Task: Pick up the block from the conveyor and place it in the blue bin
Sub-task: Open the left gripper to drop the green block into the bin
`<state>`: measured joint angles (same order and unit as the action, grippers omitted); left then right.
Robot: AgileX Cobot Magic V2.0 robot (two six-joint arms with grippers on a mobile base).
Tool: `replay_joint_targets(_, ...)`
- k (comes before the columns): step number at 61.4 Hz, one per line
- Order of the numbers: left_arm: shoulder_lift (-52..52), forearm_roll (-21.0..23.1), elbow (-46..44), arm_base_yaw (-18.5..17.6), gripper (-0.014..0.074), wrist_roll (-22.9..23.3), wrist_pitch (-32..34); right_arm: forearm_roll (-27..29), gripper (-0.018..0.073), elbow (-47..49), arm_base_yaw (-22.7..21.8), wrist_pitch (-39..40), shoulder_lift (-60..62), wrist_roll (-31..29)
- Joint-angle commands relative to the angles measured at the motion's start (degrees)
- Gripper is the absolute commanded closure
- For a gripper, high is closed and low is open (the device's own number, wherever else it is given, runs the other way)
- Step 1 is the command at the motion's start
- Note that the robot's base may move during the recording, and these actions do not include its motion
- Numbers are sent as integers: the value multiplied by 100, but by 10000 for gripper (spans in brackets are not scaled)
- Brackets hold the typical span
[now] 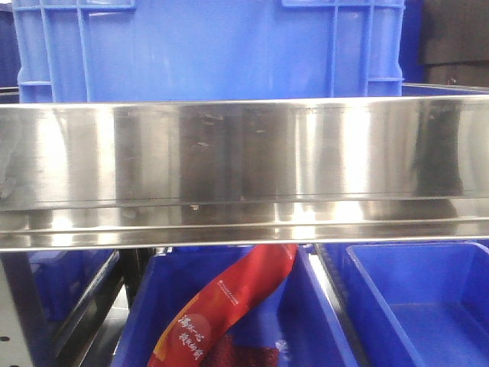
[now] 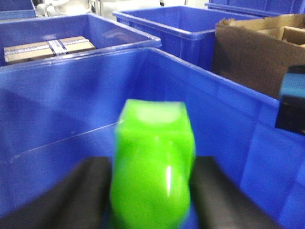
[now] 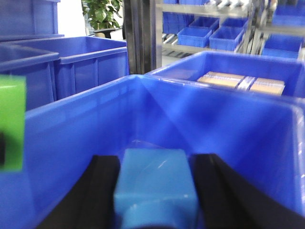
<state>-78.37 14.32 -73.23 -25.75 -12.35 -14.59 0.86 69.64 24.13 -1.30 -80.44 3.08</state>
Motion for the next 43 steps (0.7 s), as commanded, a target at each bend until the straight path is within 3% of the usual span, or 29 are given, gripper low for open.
replay_joint_targets(1, 29, 66, -59, -44, 198, -13, 34, 73, 155, 91, 4, 130, 14, -18)
replay_joint_targets(10, 29, 66, -59, -44, 191, -13, 25, 73, 156, 91, 4, 130, 14, -18)
replay_joint_targets(14, 43, 66, -59, -44, 237, -13, 25, 83, 246, 91, 4, 130, 36, -18)
replay_joint_targets(18, 89, 66, -59, -44, 341, -13, 11, 83, 384, 91, 4, 130, 60, -18)
replay_joint_targets(27, 190, 66, -59, -44, 700, -13, -53, 83, 727, 91, 4, 84, 75, -18)
replay_joint_targets(43, 740, 241, 42, -31, 707, -13, -56, 397, 720, 79, -6, 88, 489, -18)
